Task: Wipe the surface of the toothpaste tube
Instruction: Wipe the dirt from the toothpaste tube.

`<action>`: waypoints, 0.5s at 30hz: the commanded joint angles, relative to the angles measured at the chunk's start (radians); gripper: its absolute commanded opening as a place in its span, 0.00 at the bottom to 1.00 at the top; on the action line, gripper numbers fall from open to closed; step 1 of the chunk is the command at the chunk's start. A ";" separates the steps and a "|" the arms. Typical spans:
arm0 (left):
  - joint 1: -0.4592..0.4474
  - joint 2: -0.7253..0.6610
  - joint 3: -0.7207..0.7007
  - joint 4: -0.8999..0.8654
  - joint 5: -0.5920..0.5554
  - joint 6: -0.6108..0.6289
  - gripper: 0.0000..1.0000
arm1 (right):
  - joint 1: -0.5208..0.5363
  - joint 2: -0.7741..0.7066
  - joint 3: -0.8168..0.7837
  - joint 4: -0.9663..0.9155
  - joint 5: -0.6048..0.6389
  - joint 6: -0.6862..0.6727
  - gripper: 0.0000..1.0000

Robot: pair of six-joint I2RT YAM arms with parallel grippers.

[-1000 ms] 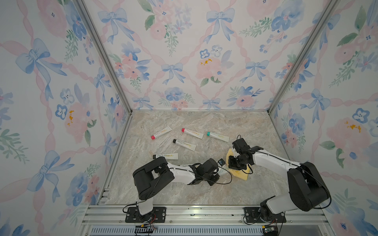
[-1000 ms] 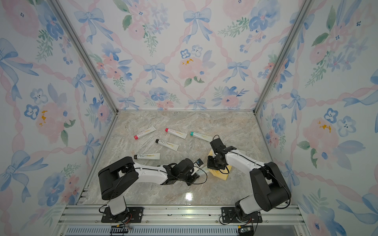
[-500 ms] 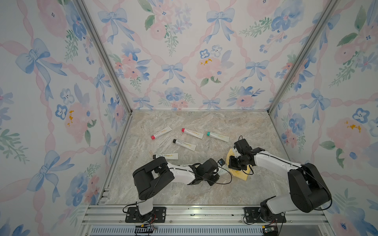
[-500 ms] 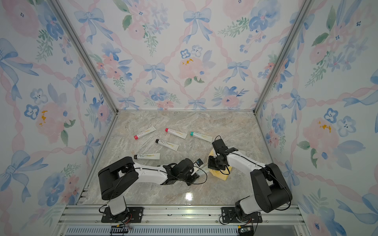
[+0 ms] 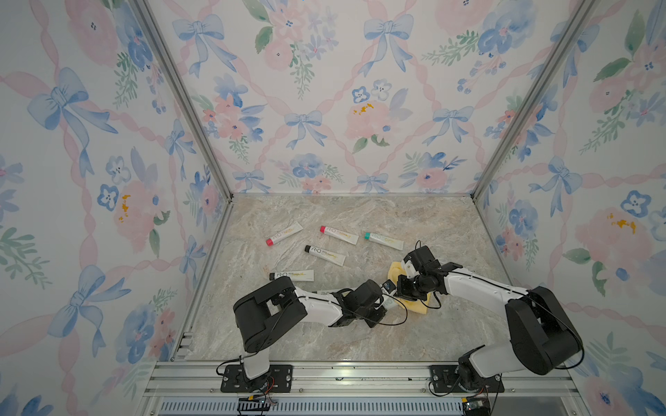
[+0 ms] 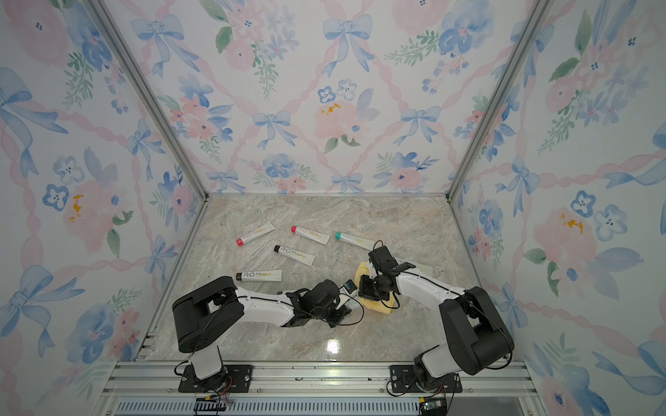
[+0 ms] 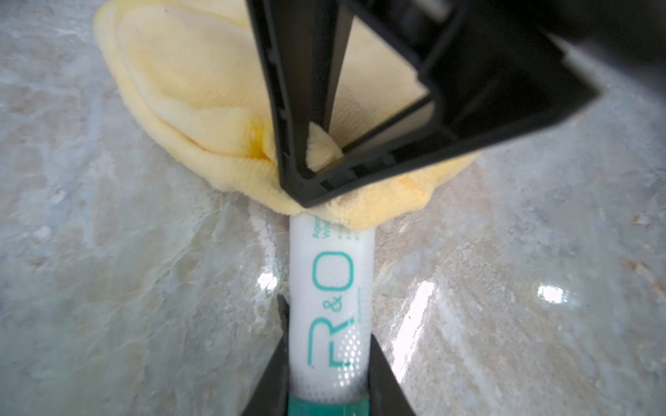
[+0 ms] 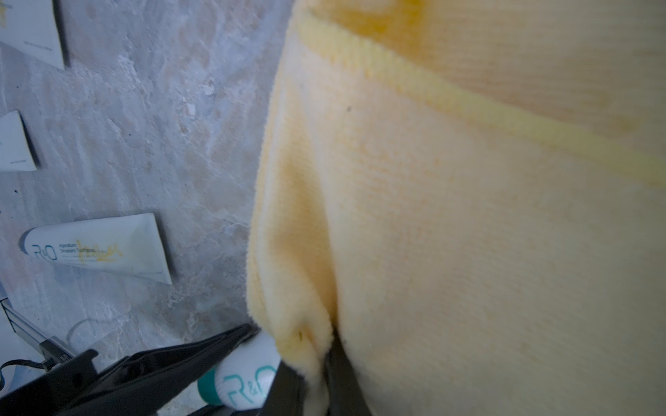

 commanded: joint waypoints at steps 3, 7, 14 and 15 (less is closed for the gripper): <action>0.019 0.007 -0.038 -0.019 -0.013 -0.027 0.19 | -0.057 -0.026 -0.043 -0.186 0.124 -0.047 0.13; 0.020 0.004 -0.040 -0.020 -0.013 -0.029 0.19 | -0.081 -0.016 -0.043 -0.180 0.140 -0.055 0.13; 0.021 0.013 -0.027 -0.018 -0.009 -0.028 0.19 | -0.017 0.024 -0.047 -0.140 0.058 -0.031 0.13; 0.021 0.015 -0.024 -0.019 -0.008 -0.026 0.19 | -0.002 0.023 -0.051 -0.129 0.031 -0.020 0.13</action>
